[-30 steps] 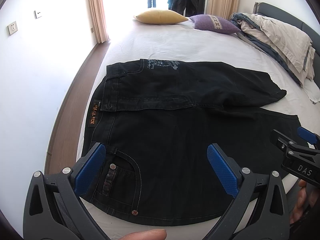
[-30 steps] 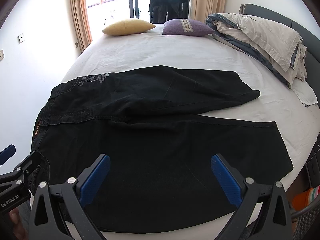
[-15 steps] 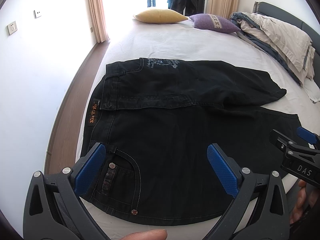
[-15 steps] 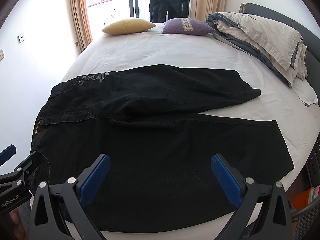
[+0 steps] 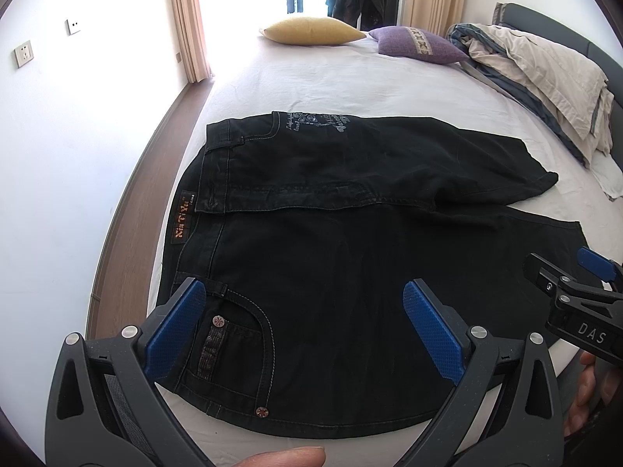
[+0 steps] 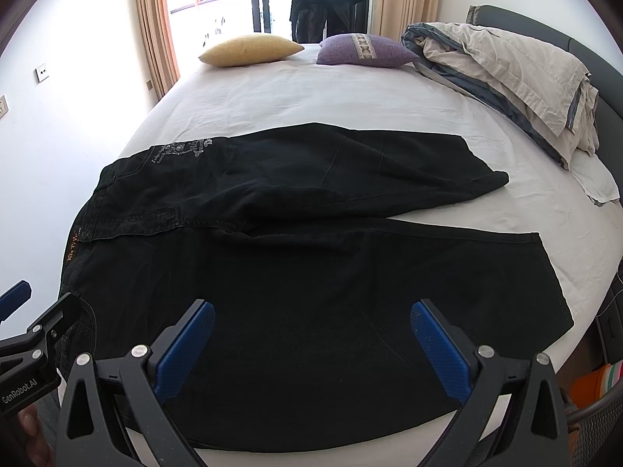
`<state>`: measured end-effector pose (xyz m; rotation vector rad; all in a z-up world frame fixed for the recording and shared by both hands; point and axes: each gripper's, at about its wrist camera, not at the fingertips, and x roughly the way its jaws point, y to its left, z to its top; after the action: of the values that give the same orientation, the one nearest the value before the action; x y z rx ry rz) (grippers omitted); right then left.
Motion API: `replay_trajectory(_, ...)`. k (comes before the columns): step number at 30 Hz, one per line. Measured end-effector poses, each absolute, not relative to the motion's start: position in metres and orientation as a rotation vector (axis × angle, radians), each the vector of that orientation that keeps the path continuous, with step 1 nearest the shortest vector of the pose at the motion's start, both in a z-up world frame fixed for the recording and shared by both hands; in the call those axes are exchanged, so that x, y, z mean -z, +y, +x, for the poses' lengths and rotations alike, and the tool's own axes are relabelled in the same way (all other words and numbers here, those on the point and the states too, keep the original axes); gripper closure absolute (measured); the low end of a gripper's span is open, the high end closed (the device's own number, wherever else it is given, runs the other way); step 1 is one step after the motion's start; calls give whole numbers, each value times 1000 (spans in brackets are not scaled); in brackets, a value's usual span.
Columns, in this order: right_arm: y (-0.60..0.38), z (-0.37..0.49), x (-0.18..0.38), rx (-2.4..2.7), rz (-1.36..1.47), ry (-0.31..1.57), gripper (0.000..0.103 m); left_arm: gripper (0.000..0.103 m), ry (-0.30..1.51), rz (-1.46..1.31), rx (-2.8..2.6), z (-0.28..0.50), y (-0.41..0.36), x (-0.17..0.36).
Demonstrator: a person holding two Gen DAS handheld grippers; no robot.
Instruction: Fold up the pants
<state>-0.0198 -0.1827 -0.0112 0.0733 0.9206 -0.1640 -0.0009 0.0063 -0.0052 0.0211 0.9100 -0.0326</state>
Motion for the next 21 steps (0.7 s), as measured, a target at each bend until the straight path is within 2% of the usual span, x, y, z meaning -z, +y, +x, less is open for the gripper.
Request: replay_trajectory(21, -182, -20, 14, 163, 76, 925, 0, 0, 912, 21, 31, -2, 6, 6)
